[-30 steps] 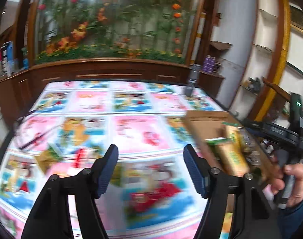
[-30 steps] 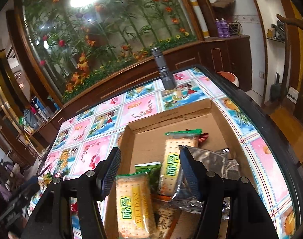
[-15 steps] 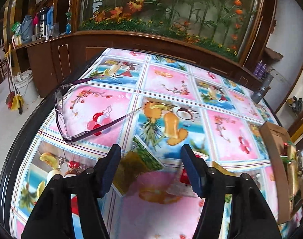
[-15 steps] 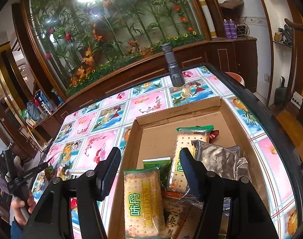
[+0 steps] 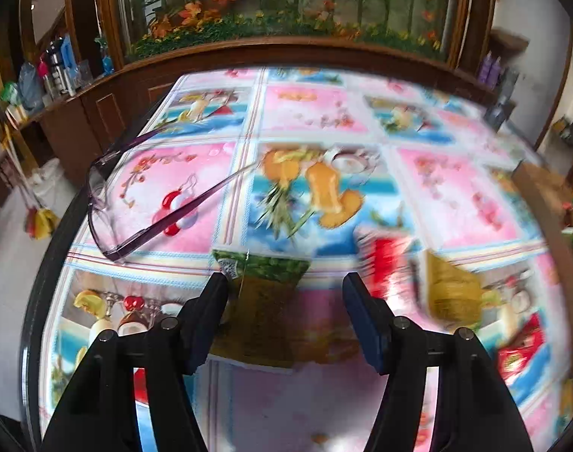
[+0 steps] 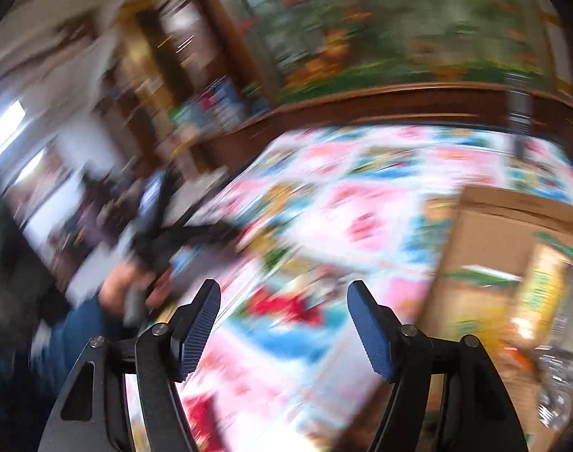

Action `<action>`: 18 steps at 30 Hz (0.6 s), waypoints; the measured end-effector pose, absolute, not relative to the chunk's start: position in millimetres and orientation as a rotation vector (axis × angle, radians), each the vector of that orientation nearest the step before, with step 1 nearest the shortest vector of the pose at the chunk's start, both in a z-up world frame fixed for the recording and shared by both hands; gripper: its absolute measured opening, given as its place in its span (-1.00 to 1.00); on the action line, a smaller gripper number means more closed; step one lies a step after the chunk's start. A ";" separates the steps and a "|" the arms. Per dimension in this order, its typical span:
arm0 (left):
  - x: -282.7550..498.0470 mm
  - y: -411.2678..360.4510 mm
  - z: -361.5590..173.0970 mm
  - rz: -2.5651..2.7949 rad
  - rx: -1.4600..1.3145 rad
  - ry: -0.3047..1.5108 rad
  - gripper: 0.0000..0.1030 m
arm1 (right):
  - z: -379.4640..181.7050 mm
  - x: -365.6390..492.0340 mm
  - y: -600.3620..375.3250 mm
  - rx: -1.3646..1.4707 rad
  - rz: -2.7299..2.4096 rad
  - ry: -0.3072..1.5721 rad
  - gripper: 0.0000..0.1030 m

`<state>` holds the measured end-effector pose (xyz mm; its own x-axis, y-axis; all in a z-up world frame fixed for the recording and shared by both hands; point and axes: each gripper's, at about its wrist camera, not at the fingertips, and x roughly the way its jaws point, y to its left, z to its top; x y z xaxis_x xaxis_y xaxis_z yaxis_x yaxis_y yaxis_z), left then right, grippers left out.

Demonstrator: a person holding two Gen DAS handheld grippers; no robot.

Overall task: Organize snacks
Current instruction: 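Grasp a green-topped packet with the left tool while the right grasps a red candy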

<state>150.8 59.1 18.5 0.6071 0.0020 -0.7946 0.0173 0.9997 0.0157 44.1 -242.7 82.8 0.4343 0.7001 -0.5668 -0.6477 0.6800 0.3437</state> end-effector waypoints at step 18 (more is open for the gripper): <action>148.8 66.0 19.9 0.040 0.017 0.904 -0.30 | 13.7 -33.0 -157.7 -0.510 1.142 0.919 -0.24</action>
<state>148.8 66.0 19.9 0.6177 0.0422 -0.7853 -0.0279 0.9991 0.0318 -33.0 -157.7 13.7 0.1251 0.5451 -0.8290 -0.9265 0.3630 0.0989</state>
